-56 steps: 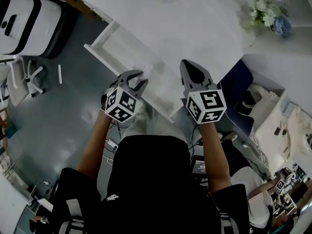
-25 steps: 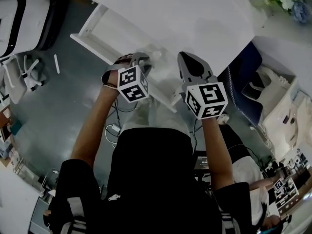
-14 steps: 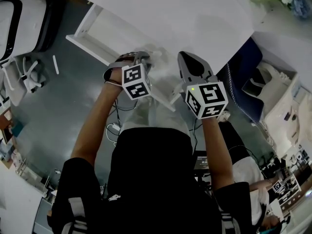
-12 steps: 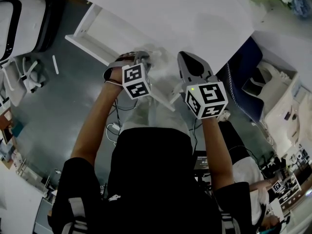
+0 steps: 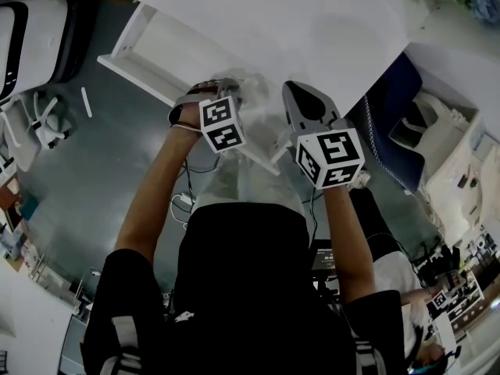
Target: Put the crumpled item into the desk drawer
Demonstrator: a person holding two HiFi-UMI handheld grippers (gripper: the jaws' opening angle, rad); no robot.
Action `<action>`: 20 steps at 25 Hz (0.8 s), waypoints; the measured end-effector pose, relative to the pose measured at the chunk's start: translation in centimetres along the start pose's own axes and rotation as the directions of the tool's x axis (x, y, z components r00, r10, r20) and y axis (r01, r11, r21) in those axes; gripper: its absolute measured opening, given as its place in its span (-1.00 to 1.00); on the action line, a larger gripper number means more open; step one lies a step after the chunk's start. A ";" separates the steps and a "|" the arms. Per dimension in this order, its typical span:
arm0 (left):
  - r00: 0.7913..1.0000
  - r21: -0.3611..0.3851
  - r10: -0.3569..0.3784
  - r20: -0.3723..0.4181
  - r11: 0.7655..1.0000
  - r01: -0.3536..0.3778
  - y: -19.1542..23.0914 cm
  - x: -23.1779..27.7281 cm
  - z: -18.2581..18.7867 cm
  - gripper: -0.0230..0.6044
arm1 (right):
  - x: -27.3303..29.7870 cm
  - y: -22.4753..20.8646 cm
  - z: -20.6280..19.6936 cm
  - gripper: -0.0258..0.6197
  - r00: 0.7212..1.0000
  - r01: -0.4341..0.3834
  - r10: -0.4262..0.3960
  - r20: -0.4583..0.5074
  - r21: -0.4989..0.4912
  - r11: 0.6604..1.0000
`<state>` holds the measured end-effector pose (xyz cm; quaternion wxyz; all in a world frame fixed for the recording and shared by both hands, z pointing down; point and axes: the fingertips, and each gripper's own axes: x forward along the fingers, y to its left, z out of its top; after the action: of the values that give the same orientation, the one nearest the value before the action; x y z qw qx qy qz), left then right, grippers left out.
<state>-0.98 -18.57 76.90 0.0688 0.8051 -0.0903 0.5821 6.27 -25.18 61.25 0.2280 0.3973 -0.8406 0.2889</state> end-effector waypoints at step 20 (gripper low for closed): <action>0.999 -0.025 -0.027 -0.020 0.999 0.027 0.1 1.7 -0.4 -0.55 | 1.4 0.5 -1.6 -0.93 0.998 -0.026 0.026 -0.055 0.004 1.000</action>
<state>-0.83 -18.72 78.68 0.0874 0.7995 -0.0860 0.5880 5.30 -24.61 63.07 0.2469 0.3787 -0.8385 0.3042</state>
